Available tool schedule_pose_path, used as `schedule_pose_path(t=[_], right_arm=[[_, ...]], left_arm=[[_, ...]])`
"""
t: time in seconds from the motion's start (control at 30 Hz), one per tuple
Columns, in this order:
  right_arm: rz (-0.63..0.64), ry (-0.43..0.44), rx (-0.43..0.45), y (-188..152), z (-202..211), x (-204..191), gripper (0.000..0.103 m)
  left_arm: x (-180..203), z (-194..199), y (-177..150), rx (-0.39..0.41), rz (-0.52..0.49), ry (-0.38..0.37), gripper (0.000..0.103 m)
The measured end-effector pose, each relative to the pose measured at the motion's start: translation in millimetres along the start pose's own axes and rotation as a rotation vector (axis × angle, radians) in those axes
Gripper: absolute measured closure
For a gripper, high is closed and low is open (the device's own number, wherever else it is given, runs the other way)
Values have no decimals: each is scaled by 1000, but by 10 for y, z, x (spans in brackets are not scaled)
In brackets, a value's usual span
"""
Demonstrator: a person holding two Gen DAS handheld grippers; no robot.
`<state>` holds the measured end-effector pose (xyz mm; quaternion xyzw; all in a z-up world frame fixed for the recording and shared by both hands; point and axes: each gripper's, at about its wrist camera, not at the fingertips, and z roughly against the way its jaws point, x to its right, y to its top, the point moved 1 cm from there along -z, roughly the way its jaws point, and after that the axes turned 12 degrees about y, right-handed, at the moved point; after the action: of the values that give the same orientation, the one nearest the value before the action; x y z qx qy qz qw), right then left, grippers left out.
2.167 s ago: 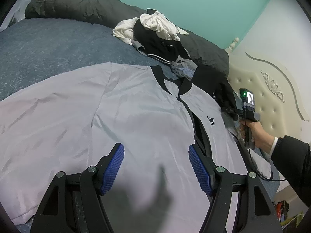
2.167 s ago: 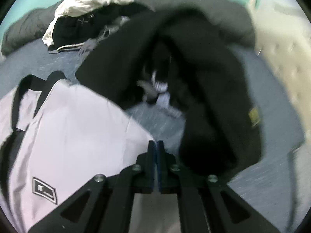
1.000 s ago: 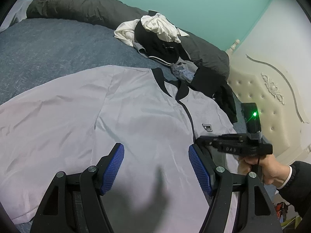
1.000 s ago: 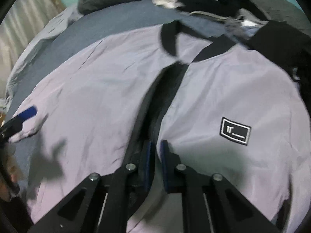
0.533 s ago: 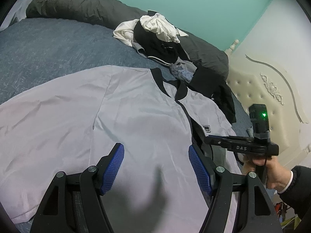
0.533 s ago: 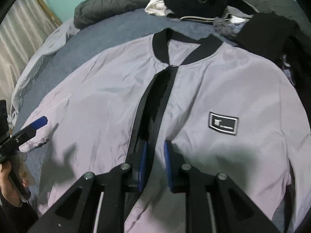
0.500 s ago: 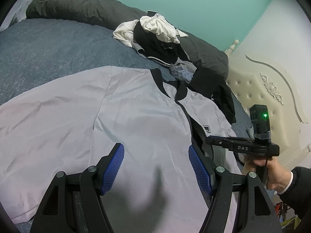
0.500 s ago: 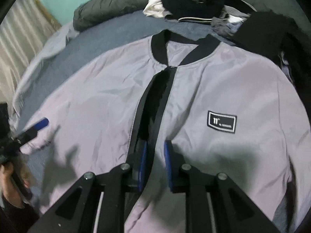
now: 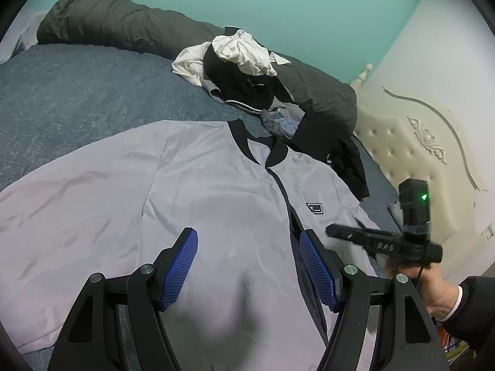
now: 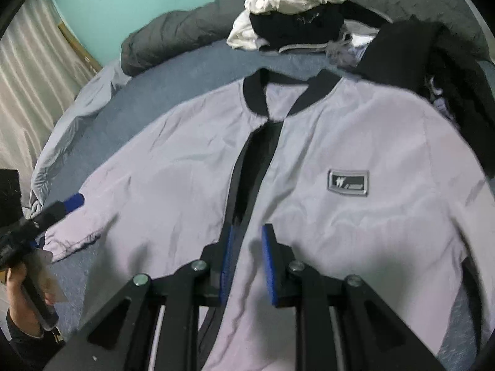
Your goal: Fold clothes
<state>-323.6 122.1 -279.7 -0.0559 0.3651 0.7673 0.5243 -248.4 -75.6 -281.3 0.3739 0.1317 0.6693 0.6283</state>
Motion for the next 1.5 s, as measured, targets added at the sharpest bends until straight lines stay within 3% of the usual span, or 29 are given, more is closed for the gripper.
schedule_pose_path(t=[0.23,0.5,0.6,0.7,0.83,0.93,1.07,1.2,1.3,1.5], right_arm=[[37,-65,-187,-213,-485,-31,87],[-6,-45,-111,-250,-129,-44,87],[-28,-46,-135,-412,-154,-19,87],[-11,-62,-213,-632,-303,-54,87],[-14,-30,-159,-673,-76,-112,87],[-14,-26,-176,-738,148,-122,87],[22,-25,-255,-1039,294,-188,87],[8,-34,-364,-1398,140,-185,87],[-15,-20,-324,-1514,277,-200,87],[11,-47,-265,-1685,929,-163,87]], left_arm=[[3,161,-96,-50,-12,43,30],[-75,446,-221,-73,-44,101,30],[-47,504,-295,-90,-59,100,30],[-45,538,-378,-118,-73,104,30],[-111,613,-479,-146,-72,114,30],[-166,654,-568,-176,-62,103,30],[-163,688,-687,-199,-64,107,30],[-93,775,-792,-204,-66,100,30],[-55,861,-844,-200,-77,102,30],[-86,972,-960,-229,-87,112,30]])
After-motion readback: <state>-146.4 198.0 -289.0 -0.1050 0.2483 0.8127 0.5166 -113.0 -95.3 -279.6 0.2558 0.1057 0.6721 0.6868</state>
